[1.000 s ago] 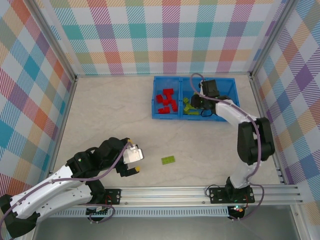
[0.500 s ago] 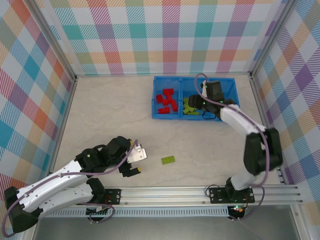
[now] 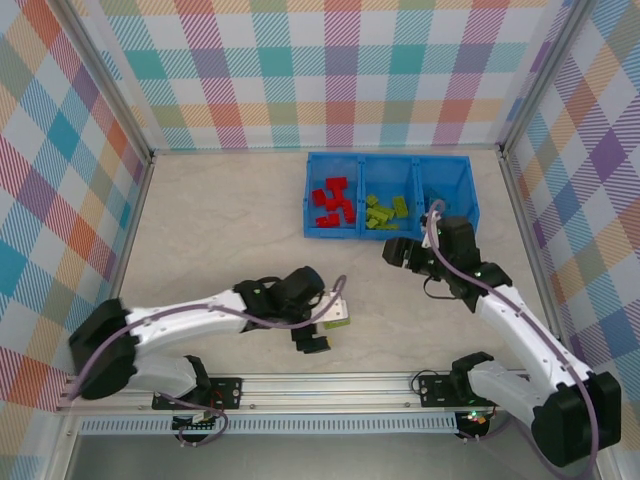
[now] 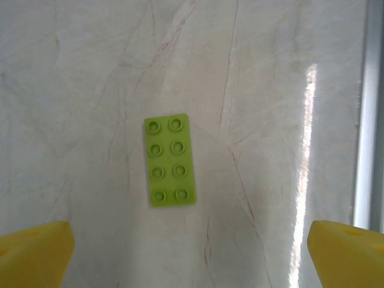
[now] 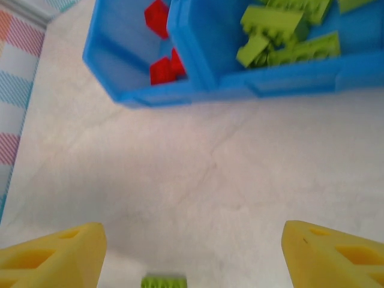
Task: Sort the legos into containers by color
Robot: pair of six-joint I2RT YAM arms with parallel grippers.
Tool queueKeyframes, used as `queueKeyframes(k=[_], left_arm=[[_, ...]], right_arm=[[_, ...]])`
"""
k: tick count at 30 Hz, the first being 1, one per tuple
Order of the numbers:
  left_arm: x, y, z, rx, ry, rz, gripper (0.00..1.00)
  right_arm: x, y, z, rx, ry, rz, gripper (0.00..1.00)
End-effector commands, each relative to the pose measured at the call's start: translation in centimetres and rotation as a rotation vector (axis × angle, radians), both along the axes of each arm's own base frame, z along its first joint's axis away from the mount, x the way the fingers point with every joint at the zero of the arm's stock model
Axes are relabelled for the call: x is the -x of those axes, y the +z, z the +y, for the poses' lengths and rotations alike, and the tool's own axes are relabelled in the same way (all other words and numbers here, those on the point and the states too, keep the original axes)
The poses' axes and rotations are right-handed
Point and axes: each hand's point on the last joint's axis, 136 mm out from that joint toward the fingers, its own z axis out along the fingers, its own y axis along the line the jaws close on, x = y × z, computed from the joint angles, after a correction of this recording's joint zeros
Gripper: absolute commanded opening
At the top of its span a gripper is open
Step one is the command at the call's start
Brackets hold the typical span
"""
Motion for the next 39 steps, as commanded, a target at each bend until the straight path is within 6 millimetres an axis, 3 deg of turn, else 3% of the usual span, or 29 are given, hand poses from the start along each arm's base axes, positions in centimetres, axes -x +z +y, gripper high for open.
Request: queueKeyframes(k=[1, 5, 10, 12, 15, 25, 31, 34, 39], left_arm=[[-1.6, -0.9, -2.9, 0.026, -0.032, -0.054, 1.0], [-2.7, -3.9, -4.0, -0.009, -0.024, -0.011, 1.0], [-2.6, -6.5, -4.4, -0.054, -0.013, 0.076, 0.98], [-2.3, -7.0, -4.3, -0.062, -0.017, 0.1, 0.92], [-2.2, -7.5, -3.8, -0.092, -0.018, 0.127, 0.74], [-2.5, -7.4, -1.9, -0.126, 0.021, 0.108, 0.29], [-3.0, -5.3, -2.8, -0.011, 0.038, 0.076, 0.26], [-4.2, -2.4, -4.1, 0.138, 0.067, 0.033, 0.26], [-8.2, 3.7, -6.8, 0.385, 0.14, -0.046, 0.28]], right_arm=[[3.6, -2.8, 0.6, 0.068, 0.049, 0.143, 0.78], [5.9, -4.7, 1.0, 0.097, 0.079, 0.2, 0.79], [6.5, -4.5, 0.6, 0.091, 0.074, 0.191, 0.79], [6.5, -4.3, 0.4, 0.1, 0.072, 0.18, 0.8], [6.4, -3.8, 0.3, 0.099, 0.07, 0.168, 0.8], [6.0, -3.2, 0.5, 0.101, 0.068, 0.153, 0.81], [6.2, -3.1, 0.1, 0.106, 0.053, 0.153, 0.82], [6.0, -2.2, 0.3, 0.076, 0.049, 0.123, 0.83], [5.4, 0.2, 1.1, -0.02, 0.047, 0.024, 0.83]])
